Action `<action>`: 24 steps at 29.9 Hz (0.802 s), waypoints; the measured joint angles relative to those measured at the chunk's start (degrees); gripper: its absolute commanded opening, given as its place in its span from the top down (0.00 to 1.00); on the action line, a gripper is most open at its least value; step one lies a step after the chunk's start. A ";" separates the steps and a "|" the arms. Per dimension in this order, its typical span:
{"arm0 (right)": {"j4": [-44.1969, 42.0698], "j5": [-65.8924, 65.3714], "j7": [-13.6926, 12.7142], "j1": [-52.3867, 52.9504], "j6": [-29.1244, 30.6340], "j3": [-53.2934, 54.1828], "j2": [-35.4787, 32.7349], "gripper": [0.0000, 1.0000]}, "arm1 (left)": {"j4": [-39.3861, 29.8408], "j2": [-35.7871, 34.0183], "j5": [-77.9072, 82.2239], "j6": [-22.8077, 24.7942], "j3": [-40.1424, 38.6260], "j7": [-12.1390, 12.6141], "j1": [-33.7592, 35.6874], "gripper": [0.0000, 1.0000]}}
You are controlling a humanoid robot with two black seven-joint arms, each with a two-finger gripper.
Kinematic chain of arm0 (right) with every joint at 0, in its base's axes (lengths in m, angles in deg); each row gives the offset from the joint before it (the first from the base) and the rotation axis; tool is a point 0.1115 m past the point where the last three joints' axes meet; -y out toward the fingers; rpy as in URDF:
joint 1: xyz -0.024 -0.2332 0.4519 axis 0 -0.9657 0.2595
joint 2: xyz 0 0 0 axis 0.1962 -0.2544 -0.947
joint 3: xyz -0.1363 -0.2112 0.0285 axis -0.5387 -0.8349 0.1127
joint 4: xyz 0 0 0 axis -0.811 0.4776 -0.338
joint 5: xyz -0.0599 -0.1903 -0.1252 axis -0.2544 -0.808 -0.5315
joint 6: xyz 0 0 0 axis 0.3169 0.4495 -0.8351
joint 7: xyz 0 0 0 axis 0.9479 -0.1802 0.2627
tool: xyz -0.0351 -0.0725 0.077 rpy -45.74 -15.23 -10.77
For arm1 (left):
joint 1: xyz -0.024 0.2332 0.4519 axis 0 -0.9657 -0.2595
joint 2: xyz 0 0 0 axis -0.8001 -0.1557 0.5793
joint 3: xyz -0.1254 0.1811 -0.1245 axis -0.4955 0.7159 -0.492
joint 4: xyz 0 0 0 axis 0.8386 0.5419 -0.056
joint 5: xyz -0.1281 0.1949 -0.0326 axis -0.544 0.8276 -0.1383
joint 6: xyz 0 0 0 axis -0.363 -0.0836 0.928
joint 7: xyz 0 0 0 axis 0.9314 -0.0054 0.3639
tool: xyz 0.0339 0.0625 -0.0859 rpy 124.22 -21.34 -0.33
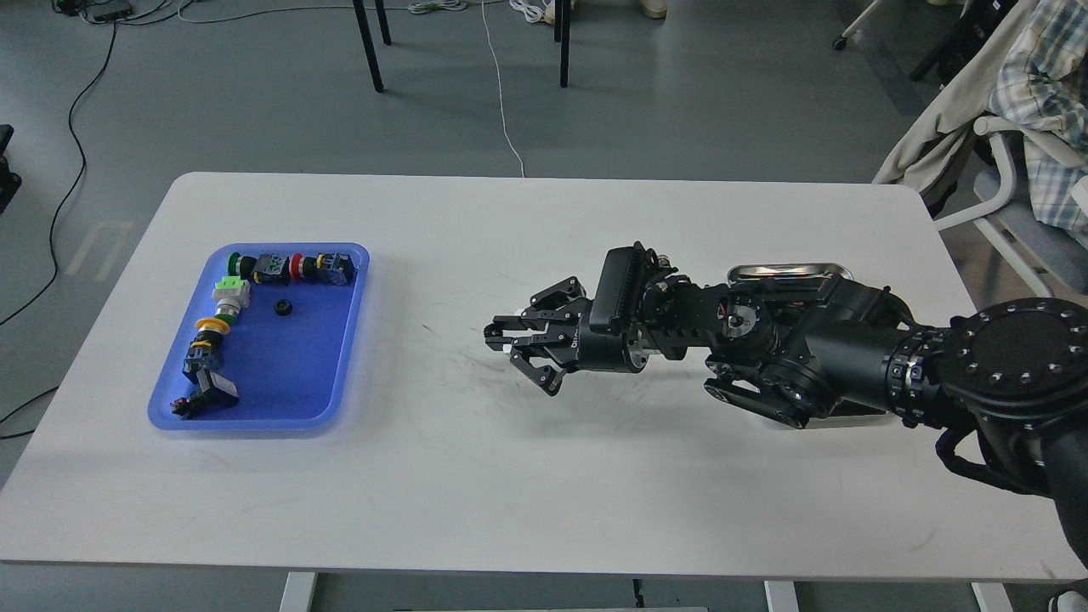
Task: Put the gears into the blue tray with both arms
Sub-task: 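Lift the black part and carry it with the right gripper toward table centre, then lower the right gripper and release the black part onto the table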
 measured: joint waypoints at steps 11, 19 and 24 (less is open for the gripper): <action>-0.21 -2.14 0.26 -2.85 -0.19 -0.01 0.00 0.99 | 0.00 -0.21 0.00 0.00 0.00 0.00 -0.14 0.01; -1.14 -2.22 0.12 -4.92 -1.37 0.00 0.00 0.99 | -0.01 -0.41 0.00 0.01 0.01 0.00 -0.31 0.01; -1.39 -2.22 0.08 -5.26 -1.98 0.00 0.00 0.99 | -0.10 -0.42 0.00 0.01 -0.02 0.00 -0.32 0.01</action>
